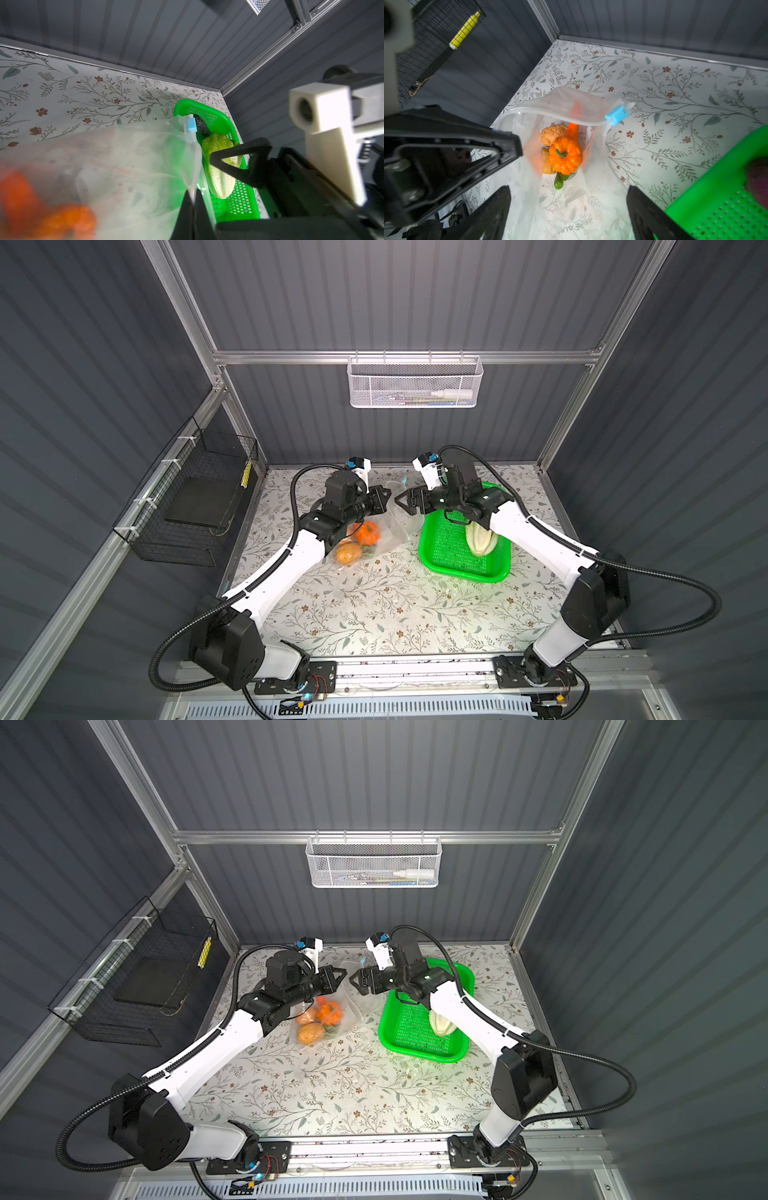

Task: Place the food in the zip-top bag and seal the zipper
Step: 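Move the right gripper back over the basket and grasp the red onion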

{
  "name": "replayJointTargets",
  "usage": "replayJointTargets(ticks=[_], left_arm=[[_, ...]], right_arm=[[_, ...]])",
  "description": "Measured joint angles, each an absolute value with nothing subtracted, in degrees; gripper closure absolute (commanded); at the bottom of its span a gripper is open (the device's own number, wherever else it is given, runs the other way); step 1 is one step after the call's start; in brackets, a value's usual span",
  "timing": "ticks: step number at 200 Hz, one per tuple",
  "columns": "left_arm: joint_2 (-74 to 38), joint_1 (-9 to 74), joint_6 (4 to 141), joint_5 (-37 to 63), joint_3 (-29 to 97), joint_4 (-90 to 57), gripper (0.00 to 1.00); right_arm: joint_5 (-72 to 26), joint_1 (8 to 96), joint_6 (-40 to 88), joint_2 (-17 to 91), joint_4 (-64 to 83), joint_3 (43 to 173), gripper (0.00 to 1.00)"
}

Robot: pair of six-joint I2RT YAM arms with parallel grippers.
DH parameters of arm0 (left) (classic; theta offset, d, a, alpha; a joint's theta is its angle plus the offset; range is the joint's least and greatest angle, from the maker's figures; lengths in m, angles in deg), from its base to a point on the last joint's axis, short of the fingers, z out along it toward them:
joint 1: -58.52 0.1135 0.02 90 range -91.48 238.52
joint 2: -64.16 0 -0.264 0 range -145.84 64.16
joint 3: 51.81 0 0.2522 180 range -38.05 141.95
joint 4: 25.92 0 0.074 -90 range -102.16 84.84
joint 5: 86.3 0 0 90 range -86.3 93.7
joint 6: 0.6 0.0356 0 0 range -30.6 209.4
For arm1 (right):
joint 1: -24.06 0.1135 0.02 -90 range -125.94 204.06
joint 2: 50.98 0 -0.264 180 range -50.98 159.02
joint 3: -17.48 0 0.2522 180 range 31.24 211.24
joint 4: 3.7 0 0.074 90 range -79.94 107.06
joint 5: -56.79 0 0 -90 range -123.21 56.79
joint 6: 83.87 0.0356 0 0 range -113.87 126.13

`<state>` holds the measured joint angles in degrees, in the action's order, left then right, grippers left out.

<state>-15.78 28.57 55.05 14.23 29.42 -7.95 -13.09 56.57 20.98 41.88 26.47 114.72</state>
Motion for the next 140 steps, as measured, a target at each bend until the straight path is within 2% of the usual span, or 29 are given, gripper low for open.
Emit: replayJointTargets(ticks=[33, 70, 106, 140], left_arm=[[-15.8, 28.6, 55.1, 13.8, 29.4, -7.9, 1.0], [-15.8, 28.6, 55.0, 13.8, 29.4, -8.0, 1.0], [-15.8, 28.6, 54.6, 13.8, 29.4, -8.0, 1.0], [-15.8, 28.6, 54.6, 13.8, 29.4, -8.0, 1.0]], right_arm=[[-14.9, 50.9, 17.3, 38.8, 29.6, 114.5, 0.14], [-21.1, 44.7, 11.7, 40.8, 38.1, 115.0, 0.19], [-27.9, 43.3, 7.1, 47.8, 46.1, 120.7, 0.19], [-32.4, 42.9, 10.7, 56.8, 51.2, 129.5, 0.15]])
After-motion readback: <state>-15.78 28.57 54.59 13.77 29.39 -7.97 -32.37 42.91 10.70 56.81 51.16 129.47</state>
